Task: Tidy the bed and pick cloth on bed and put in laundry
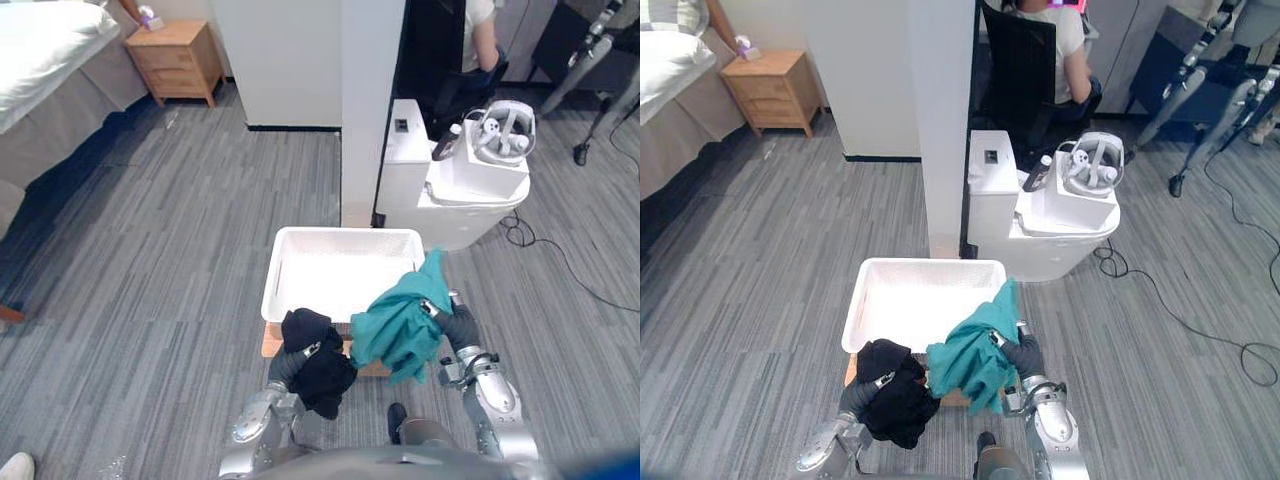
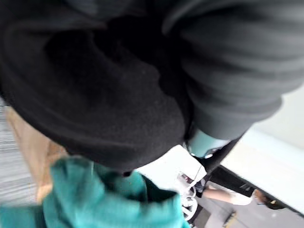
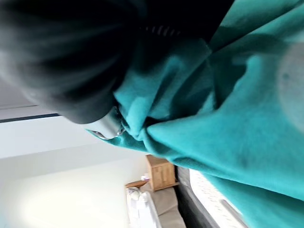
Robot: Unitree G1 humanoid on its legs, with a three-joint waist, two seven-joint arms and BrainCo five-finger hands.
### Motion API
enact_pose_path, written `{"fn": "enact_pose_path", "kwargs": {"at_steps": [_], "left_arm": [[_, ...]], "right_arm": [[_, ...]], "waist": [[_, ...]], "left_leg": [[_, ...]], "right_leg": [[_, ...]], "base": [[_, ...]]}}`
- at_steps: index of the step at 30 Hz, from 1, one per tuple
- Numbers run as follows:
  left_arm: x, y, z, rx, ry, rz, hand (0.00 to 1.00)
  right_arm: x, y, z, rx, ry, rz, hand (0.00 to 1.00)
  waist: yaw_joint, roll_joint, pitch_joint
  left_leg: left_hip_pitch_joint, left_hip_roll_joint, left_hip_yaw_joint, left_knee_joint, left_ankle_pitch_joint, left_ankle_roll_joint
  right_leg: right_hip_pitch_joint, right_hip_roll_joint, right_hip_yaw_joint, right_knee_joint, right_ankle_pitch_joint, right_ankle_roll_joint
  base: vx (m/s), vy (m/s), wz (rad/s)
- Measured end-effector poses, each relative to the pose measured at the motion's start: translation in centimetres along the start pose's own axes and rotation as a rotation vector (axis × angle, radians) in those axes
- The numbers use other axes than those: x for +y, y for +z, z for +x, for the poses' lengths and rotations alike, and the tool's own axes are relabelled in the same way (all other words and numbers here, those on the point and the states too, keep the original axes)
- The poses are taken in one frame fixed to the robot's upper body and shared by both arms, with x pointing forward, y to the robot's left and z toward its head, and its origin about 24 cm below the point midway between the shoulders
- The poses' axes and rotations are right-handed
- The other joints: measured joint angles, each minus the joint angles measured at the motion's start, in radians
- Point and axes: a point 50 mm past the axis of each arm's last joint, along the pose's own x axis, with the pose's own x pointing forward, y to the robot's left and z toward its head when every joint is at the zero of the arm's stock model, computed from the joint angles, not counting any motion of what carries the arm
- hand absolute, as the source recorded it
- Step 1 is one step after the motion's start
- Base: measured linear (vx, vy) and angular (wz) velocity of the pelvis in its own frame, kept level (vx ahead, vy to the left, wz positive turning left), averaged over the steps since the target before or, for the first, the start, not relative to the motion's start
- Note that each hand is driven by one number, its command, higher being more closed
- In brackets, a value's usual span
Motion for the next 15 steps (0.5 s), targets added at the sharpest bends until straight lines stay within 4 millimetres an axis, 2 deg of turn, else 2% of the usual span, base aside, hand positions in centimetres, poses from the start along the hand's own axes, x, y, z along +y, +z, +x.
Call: {"fn": "enact_pose_path", "kwargs": {"at_steps": [4, 6, 9, 12, 15], "left_arm": [[0.5, 0.1, -0.4, -0.002, 0.018, -0.005, 1.00], [0.7, -0.1, -0.6, 0.010, 0.027, -0.003, 1.00], [0.7, -0.2, -0.6, 0.011, 0.038, -0.012, 1.00], [0.4, -0.3, -0.4, 0.020, 0.030, -0.022, 1.00], [0.0, -0.3, -0.1, 0.039, 0.016, -0.024, 1.00]], "right_arm": [[0.5, 2.4, 0.6, -0.096, 0.022, -0.006, 1.00], [0.5, 3.8, 0.9, -0.147, 0.047, -0.027, 1.00], [0.8, 5.7, 2.7, -0.214, 0.122, -0.068, 1.00], [1.3, 7.3, 4.5, -0.254, 0.183, -0.100, 1.00], [2.1, 8.0, 5.8, -0.251, 0.234, -0.137, 1.00]], "waist": [[0.009, -0.016, -0.010], [0.025, -0.022, -0.023], [0.031, -0.027, -0.041], [0.035, -0.022, -0.040], [0.036, -0.016, -0.041]], "left_leg": [[-0.004, -0.009, 0.005, -0.016, -0.002, -0.004], [-0.004, -0.020, 0.009, -0.017, -0.005, 0.002], [-0.004, -0.033, 0.017, -0.029, 0.000, 0.006], [-0.005, -0.040, 0.017, -0.033, 0.005, 0.008], [-0.006, -0.041, -0.001, -0.047, 0.018, 0.007]], "right_leg": [[0.026, -0.010, 0.000, -0.066, 0.040, 0.009], [0.039, -0.019, 0.006, -0.097, 0.060, 0.012], [0.044, -0.028, 0.017, -0.132, 0.085, 0.015], [0.046, -0.035, 0.019, -0.142, 0.093, 0.017], [0.058, -0.038, -0.001, -0.154, 0.094, 0.017]], "base": [[-0.06, 0.049, 0.07], [-0.06, 0.059, -0.02], [-0.03, 0.038, -0.09], [0.00, 0.003, 0.01], [0.02, -0.004, 0.17]]}}
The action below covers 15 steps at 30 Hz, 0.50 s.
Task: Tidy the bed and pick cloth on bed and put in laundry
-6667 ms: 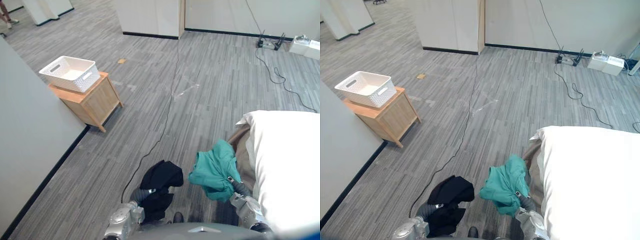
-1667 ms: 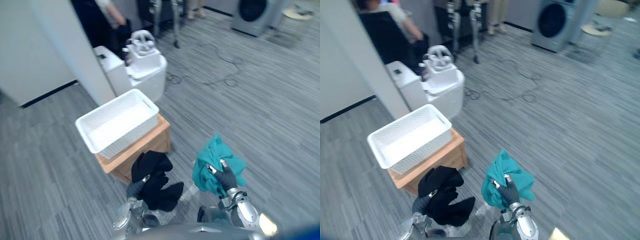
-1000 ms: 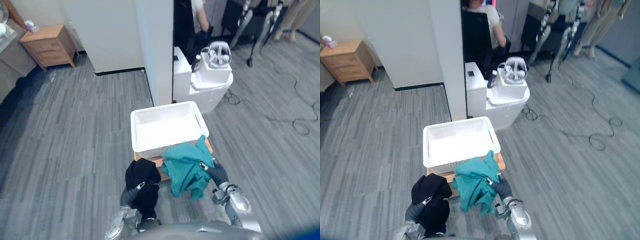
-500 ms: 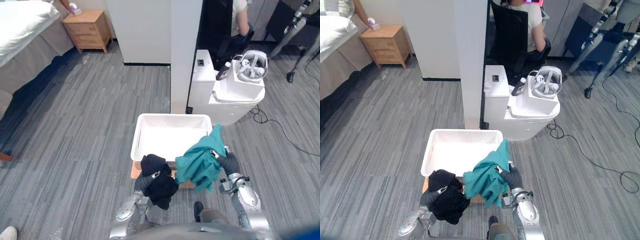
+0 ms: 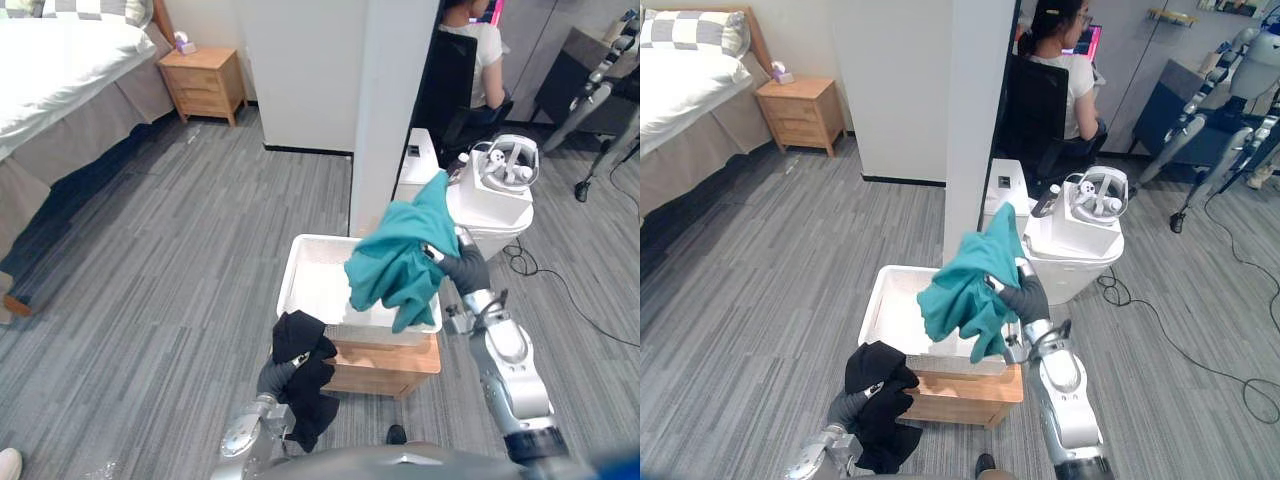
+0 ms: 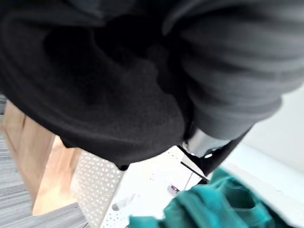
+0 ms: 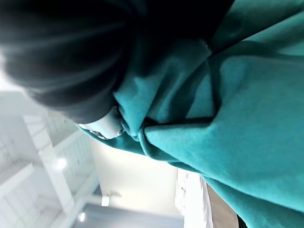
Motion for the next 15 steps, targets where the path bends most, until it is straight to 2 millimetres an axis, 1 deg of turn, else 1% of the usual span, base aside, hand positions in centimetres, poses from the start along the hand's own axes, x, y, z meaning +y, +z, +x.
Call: {"fn": "enact_pose_path", "kwargs": {"at_steps": [2, 5, 7, 8, 9, 10, 12, 14, 15], "left_arm": [[0.0, 0.0, 0.0, 0.004, 0.003, 0.000, 1.00], [-0.3, 0.4, 0.6, 0.015, -0.012, 0.003, 1.00], [-0.5, 1.0, 1.2, 0.006, -0.017, 0.014, 1.00], [-0.7, 1.3, 1.6, 0.000, -0.021, 0.008, 1.00], [-0.9, 2.2, 2.3, -0.018, -0.030, 0.021, 1.00], [-1.0, 2.7, 2.6, -0.033, -0.035, 0.032, 1.00], [-1.4, 4.8, 3.8, -0.100, -0.039, 0.087, 1.00], [-1.8, 6.1, 4.6, -0.134, -0.033, 0.108, 1.00], [-2.3, 6.9, 5.1, -0.158, -0.032, 0.116, 1.00]], "right_arm": [[0.5, -0.5, 1.2, 0.033, 0.037, -0.021, 1.00], [1.7, -2.2, 3.3, 0.126, 0.081, -0.039, 1.00], [2.5, -2.9, 4.7, 0.173, 0.104, -0.083, 1.00], [2.8, -3.0, 5.5, 0.184, 0.105, -0.105, 1.00], [3.0, -2.5, 6.9, 0.167, 0.088, -0.125, 1.00], [3.0, -2.0, 7.7, 0.151, 0.077, -0.136, 1.00], [3.3, 0.3, 10.8, 0.071, 0.033, -0.165, 1.00], [3.1, 1.0, 11.9, 0.045, 0.003, -0.182, 1.00], [2.9, 1.1, 12.3, 0.043, -0.017, -0.189, 1.00]], "waist": [[0.009, 0.001, -0.001], [0.023, 0.001, -0.001], [0.044, 0.000, 0.009], [0.056, -0.006, 0.014], [0.070, -0.022, 0.034], [0.078, -0.030, 0.055], [0.095, -0.053, 0.157], [0.102, -0.058, 0.208], [0.106, -0.058, 0.237]], "left_leg": [[0.000, 0.001, -0.002, 0.000, 0.001, -0.001], [-0.022, 0.000, -0.025, 0.004, 0.006, -0.004], [-0.041, 0.000, -0.039, 0.006, 0.012, -0.004], [-0.073, 0.001, -0.052, 0.018, 0.013, -0.005], [-0.118, 0.004, -0.063, 0.035, 0.018, -0.008], [-0.137, 0.006, -0.065, 0.043, 0.019, -0.010], [-0.213, 0.008, -0.080, 0.058, 0.037, -0.014], [-0.259, 0.008, -0.082, 0.064, 0.046, -0.015], [-0.287, 0.006, -0.082, 0.073, 0.052, -0.015]], "right_leg": [[0.003, 0.001, -0.003, -0.003, 0.001, -0.001], [0.002, -0.003, -0.026, -0.007, 0.001, -0.002], [-0.004, -0.005, -0.043, -0.011, 0.002, -0.004], [-0.023, -0.005, -0.056, -0.011, 0.005, -0.007], [-0.051, -0.003, -0.065, -0.011, 0.011, -0.016], [-0.066, 0.000, -0.066, -0.011, 0.013, -0.020], [-0.124, 0.005, -0.065, -0.011, 0.022, -0.037], [-0.161, 0.004, -0.065, -0.010, 0.032, -0.041], [-0.182, 0.003, -0.065, -0.010, 0.044, -0.033]], "base": [[0.03, -0.004, 0.10], [0.01, -0.008, 0.22], [-0.02, -0.020, 0.32], [-0.05, -0.037, 0.27], [-0.07, -0.045, 0.25], [-0.10, -0.061, 0.19], [-0.13, -0.063, 0.20], [-0.11, -0.033, 0.17], [-0.07, -0.010, 0.15]]}}
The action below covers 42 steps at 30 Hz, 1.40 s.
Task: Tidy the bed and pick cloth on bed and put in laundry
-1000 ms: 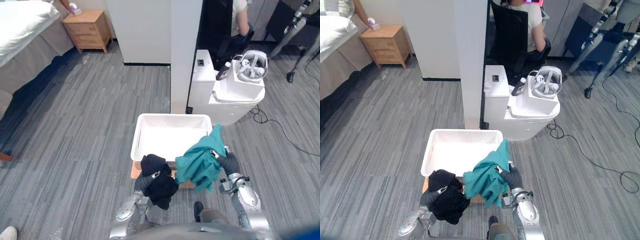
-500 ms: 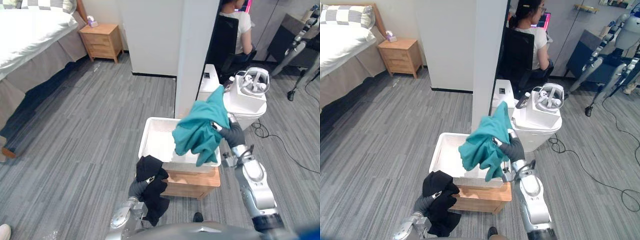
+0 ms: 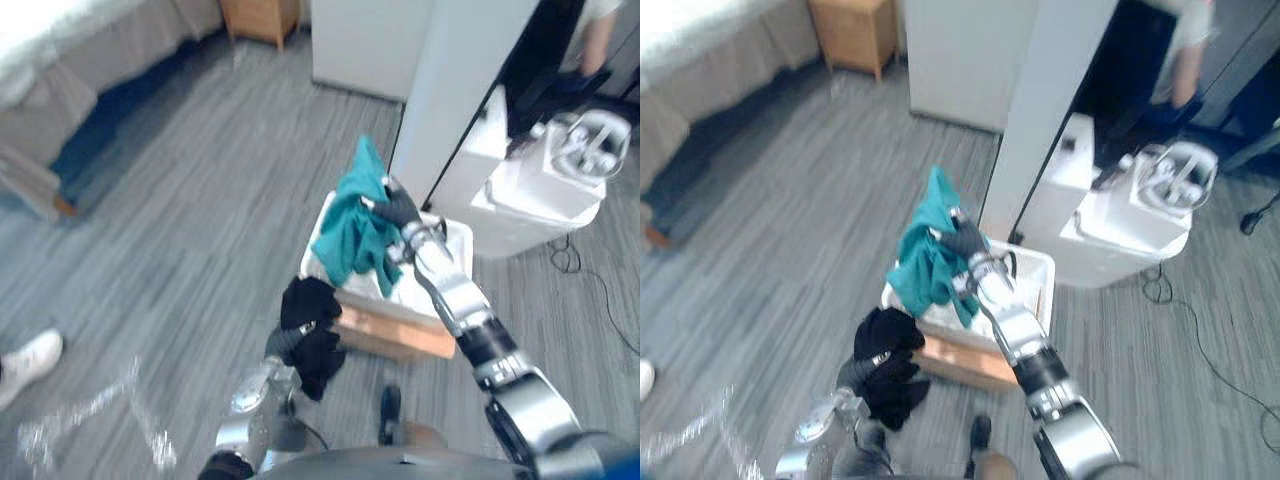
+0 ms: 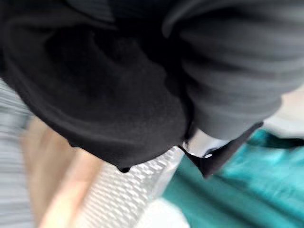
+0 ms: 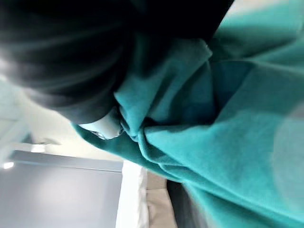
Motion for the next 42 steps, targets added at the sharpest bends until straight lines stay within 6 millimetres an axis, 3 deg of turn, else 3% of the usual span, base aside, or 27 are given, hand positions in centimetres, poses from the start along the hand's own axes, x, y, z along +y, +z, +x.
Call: {"fn": "enact_pose_path", "kwargs": {"at_steps": [5, 8, 9, 17, 28, 32, 39, 42], "left_arm": [[-1.7, 4.1, 2.7, -0.134, -0.053, 0.032, 1.00], [-2.7, 6.1, 3.6, -0.221, -0.086, 0.026, 1.00], [-2.8, 6.5, 3.7, -0.246, -0.090, 0.011, 1.00], [-2.7, 8.0, 4.1, -0.315, -0.091, -0.037, 1.00], [-2.5, 7.6, 3.9, -0.304, -0.098, -0.037, 1.00], [-1.9, 5.9, 3.2, -0.253, -0.086, -0.045, 1.00], [-0.7, 2.2, 1.1, -0.122, -0.038, -0.078, 1.00], [-0.4, 1.2, 0.4, -0.093, -0.021, -0.095, 1.00]], "right_arm": [[-1.8, -0.2, 1.3, 0.019, -0.086, -0.021, 1.00], [-3.2, -0.1, 1.6, 0.011, -0.126, -0.056, 1.00], [-3.6, 0.0, 1.8, 0.002, -0.132, -0.067, 0.00], [-6.0, 0.2, 1.5, -0.019, -0.180, -0.119, 0.00], [-5.5, 1.2, 0.4, -0.112, -0.174, -0.089, 0.00], [-5.7, 0.8, -1.5, -0.137, -0.197, -0.063, 0.00], [-5.1, -2.6, -5.5, -0.015, -0.168, -0.138, 0.00], [-5.9, -4.6, -7.9, 0.071, -0.206, -0.128, 0.00]], "waist": [[-0.005, 0.029, 0.104], [-0.015, 0.060, 0.132], [-0.020, 0.062, 0.133], [-0.062, 0.092, 0.151], [-0.081, 0.088, 0.146], [-0.086, 0.082, 0.096], [-0.089, 0.076, -0.045], [-0.092, 0.076, -0.080]], "left_leg": [[-0.059, -0.013, 0.072, -0.003, 0.044, -0.003], [-0.058, -0.013, 0.098, -0.010, 0.047, 0.000], [-0.058, -0.015, 0.113, -0.022, 0.054, 0.001], [-0.061, -0.018, 0.138, -0.043, 0.065, 0.004], [-0.014, -0.012, 0.168, -0.077, 0.084, 0.008], [0.032, -0.009, 0.192, -0.100, 0.081, 0.008], [0.102, 0.015, 0.220, -0.106, 0.050, 0.001], [0.133, 0.016, 0.221, -0.107, 0.042, -0.002]], "right_leg": [[-0.065, -0.020, 0.016, 0.007, 0.017, -0.001], [-0.072, -0.022, 0.023, 0.007, 0.017, -0.001], [-0.084, -0.023, 0.035, 0.007, 0.018, 0.000], [-0.116, -0.021, 0.065, 0.007, 0.027, 0.002], [-0.096, -0.009, 0.093, 0.001, 0.046, 0.003], [-0.065, 0.000, 0.111, -0.015, 0.048, 0.006], [0.016, 0.025, 0.126, -0.067, 0.047, 0.007], [0.045, 0.028, 0.128, -0.067, 0.041, 0.009]], "base": [[0.02, 0.032, 0.09], [0.02, 0.013, -0.09], [0.02, 0.003, -0.18], [-0.02, -0.005, -0.11], [-0.04, -0.016, -0.06], [0.03, 0.004, -0.17], [0.04, -0.005, -0.11], [0.06, -0.007, -0.05]]}}
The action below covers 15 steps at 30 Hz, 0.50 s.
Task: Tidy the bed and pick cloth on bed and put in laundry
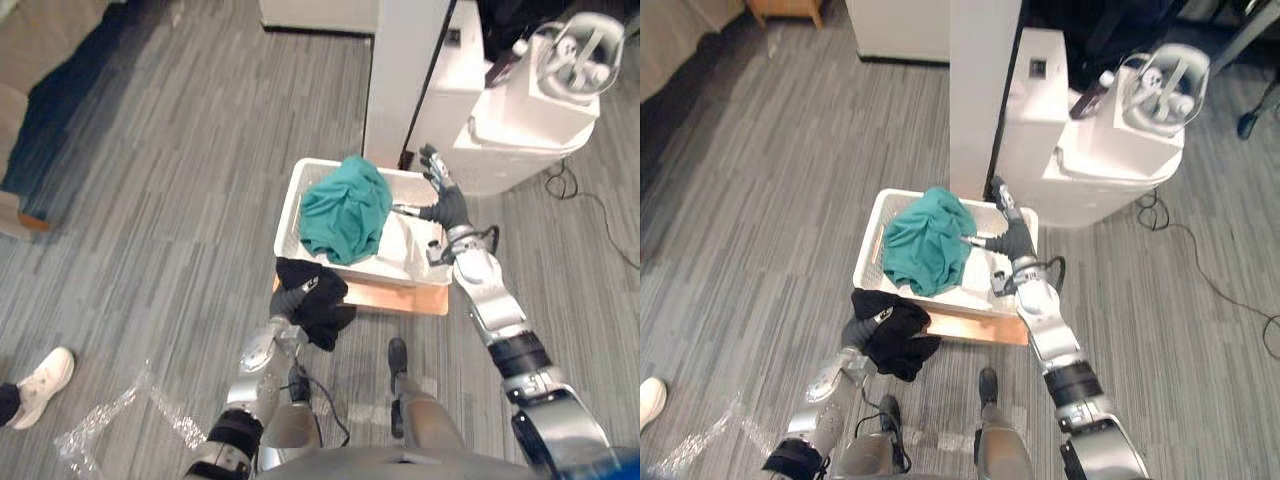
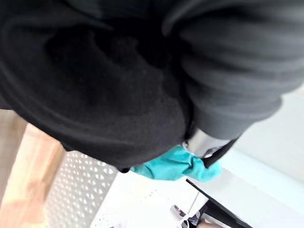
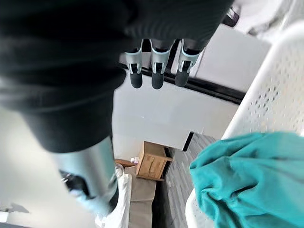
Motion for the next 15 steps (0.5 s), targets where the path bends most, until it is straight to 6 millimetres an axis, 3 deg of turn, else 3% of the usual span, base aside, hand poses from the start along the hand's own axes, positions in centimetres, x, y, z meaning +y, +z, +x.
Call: {"fn": "enact_pose_path", "kwargs": {"at_steps": [3, 7, 9, 10, 13, 15], "left_arm": [[0.8, -0.2, -1.1, -0.025, 0.066, -0.062, 1.00], [3.6, 2.0, -2.4, -0.189, 0.215, -0.167, 1.00], [5.1, 3.4, -3.1, -0.285, 0.301, -0.192, 1.00], [6.1, 4.6, -3.8, -0.371, 0.368, -0.206, 1.00], [8.7, 7.3, -6.0, -0.560, 0.544, -0.204, 1.00], [10.0, 8.7, -7.3, -0.670, 0.652, -0.200, 1.00]], "right_arm": [[-1.6, -4.0, -4.0, 0.179, -0.077, 0.001, 0.00], [-3.1, -9.8, -10.6, 0.490, -0.198, 0.005, 0.00], [-3.5, -12.4, -14.5, 0.666, -0.261, 0.004, 0.00], [-3.8, -14.2, -17.7, 0.807, -0.288, -0.016, 0.00], [-4.2, -16.6, -24.9, 1.078, -0.373, -0.011, 0.00], [-4.5, -17.2, -28.2, 1.196, -0.406, -0.008, 0.00]], "waist": [[-0.006, -0.005, -0.054], [-0.025, -0.012, -0.104], [-0.032, -0.011, -0.119], [-0.037, -0.011, -0.126], [-0.054, -0.007, -0.164], [-0.056, -0.003, -0.172]], "left_leg": [[0.021, -0.001, 0.000, 0.003, -0.014, -0.002], [0.041, -0.002, -0.003, 0.003, -0.020, -0.004], [0.056, -0.002, -0.004, 0.001, -0.022, -0.004], [0.069, -0.002, -0.008, 0.001, -0.025, -0.004], [0.077, -0.003, -0.029, 0.000, -0.028, -0.004], [0.094, -0.002, -0.028, -0.001, -0.031, -0.004]], "right_leg": [[0.022, -0.001, -0.001, 0.000, -0.011, 0.005], [0.040, -0.003, -0.004, 0.003, -0.023, 0.008], [0.055, -0.004, -0.007, 0.004, -0.029, 0.009], [0.070, -0.005, -0.012, 0.004, -0.035, 0.009], [0.088, -0.008, -0.027, 0.005, -0.042, 0.009], [0.105, -0.008, -0.031, 0.004, -0.043, 0.009]], "base": [[0.02, 0.009, 0.00], [0.01, 0.002, 0.01], [0.00, 0.000, 0.02], [0.00, 0.002, 0.08], [0.01, 0.001, 0.17], [0.00, 0.001, 0.04]]}}
